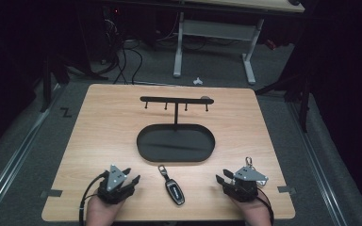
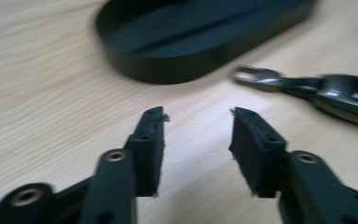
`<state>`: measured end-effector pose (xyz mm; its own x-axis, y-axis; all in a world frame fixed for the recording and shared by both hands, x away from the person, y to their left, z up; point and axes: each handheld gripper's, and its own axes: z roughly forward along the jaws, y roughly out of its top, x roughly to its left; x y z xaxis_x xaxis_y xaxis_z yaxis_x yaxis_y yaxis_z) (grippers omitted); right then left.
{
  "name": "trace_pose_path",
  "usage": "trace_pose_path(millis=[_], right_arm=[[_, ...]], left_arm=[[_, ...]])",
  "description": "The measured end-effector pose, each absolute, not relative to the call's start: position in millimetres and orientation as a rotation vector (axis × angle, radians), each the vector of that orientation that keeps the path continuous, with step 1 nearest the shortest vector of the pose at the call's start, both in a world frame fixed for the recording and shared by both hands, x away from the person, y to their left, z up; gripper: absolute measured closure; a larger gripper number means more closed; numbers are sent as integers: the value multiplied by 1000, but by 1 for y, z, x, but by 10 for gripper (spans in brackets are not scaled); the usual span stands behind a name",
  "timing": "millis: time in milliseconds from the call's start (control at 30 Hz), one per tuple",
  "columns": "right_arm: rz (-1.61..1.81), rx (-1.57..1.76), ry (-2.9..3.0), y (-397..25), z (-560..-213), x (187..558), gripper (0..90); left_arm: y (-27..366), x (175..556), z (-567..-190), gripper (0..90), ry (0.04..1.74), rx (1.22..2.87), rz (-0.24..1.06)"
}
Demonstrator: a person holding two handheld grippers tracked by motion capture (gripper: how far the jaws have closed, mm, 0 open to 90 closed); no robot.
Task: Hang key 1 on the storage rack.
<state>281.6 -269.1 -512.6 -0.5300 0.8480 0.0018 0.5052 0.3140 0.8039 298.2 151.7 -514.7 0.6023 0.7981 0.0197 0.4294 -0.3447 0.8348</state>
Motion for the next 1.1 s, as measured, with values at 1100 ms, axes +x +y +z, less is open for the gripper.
trace_pose_path(millis=[1100], right_arm=[[1228, 924, 2445, -173, -512, 279, 898]], left_arm=[[177, 294, -518, 424, 996, 2003, 628]])
